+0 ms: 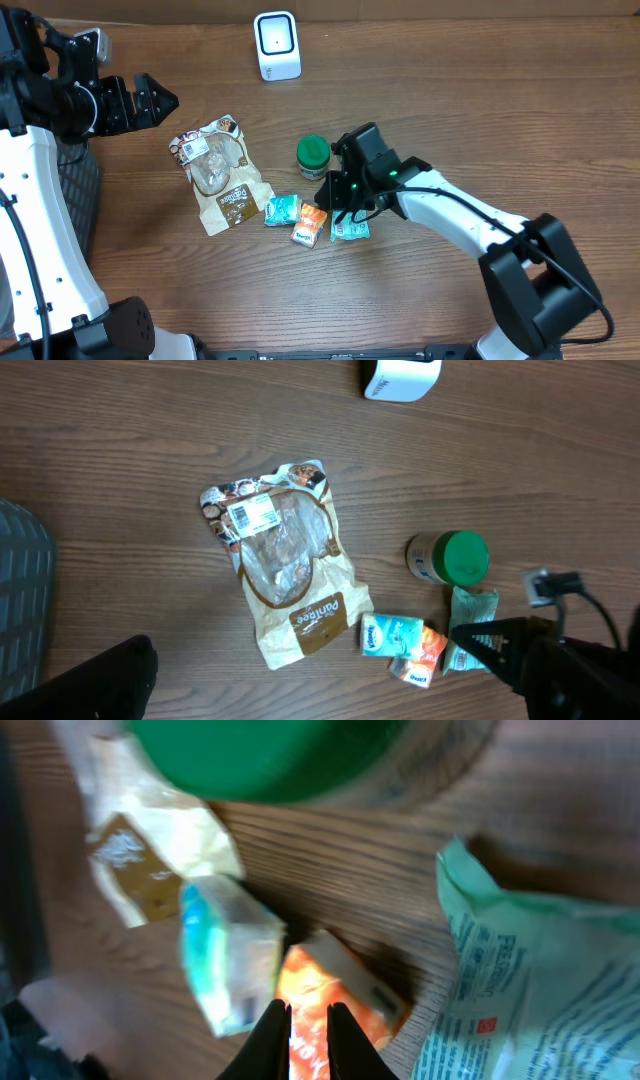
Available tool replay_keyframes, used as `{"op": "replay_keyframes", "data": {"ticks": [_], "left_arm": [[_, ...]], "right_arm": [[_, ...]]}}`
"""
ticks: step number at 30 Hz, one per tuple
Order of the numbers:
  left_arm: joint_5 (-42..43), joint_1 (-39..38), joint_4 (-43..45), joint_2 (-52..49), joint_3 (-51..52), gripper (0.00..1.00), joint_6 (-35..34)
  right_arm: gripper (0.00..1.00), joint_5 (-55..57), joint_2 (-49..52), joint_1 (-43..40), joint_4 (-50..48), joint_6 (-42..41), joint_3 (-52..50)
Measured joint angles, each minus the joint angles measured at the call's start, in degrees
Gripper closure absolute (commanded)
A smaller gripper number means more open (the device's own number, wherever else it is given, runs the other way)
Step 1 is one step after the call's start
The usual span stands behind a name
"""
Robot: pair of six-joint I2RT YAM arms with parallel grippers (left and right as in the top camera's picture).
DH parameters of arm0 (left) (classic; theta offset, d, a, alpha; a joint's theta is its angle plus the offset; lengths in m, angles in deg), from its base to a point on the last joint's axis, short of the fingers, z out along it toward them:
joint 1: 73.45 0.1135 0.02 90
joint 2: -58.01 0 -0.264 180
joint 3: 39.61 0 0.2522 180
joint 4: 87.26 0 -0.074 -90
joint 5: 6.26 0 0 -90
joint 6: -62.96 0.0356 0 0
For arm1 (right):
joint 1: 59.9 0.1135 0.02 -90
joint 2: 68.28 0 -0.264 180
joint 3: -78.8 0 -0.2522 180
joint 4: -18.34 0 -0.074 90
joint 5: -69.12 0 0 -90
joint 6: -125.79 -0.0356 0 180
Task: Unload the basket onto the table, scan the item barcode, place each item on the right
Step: 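Reach the right gripper to the mint-green packet and grasp it, then lift the mint-green packet with the right gripper and hold it over the scanner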
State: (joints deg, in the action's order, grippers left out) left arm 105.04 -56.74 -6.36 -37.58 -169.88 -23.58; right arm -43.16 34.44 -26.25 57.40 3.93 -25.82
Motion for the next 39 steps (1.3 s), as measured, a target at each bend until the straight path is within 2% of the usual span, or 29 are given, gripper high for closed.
{"op": "replay_keyframes", "data": {"ticks": [9,17,19,21,22,23,26,30,35,39], "left_arm": [[0.0,0.0,0.02,0.0,0.0,0.0,0.0],[0.0,0.0,0.0,0.0,0.0,0.0,0.09],[0.0,0.0,0.02,0.0,0.0,0.0,0.11],[-0.02,0.0,0.04,0.0,0.0,0.0,0.13],[-0.02,0.0,0.02,0.0,0.0,0.0,0.11],[-0.02,0.0,0.0,0.0,0.0,0.01,0.11],[-0.02,0.0,0.02,0.0,0.0,0.0,0.13],[-0.02,0.0,0.02,0.0,0.0,0.0,0.13],[-0.02,0.0,0.02,0.0,0.0,0.0,0.11],[0.0,0.0,0.0,0.0,0.0,0.0,0.13]], "right_arm": [[0.89,10.08,0.79,-0.31,4.31,-5.88,0.31],[0.82,12.76,0.79,-13.64,11.69,1.05,5.18],[0.65,11.89,0.81,-16.79,15.1,4.76,6.27],[0.4,9.84,0.87,-19.54,19.34,9.66,8.13],[0.31,8.17,0.87,-21.16,21.2,12.17,9.16],[0.26,5.53,0.87,-23.28,23.15,16.79,10.38],[0.25,-0.79,0.87,-28.61,25.66,28.92,11.69],[0.25,-9.44,1.42,-30.86,25.7,43.39,10.32],[0.31,-13.42,7.23,-27.78,25.27,51.08,9.77],[0.38,-14.62,12.11,-26.21,25.03,53.77,9.33]]}}
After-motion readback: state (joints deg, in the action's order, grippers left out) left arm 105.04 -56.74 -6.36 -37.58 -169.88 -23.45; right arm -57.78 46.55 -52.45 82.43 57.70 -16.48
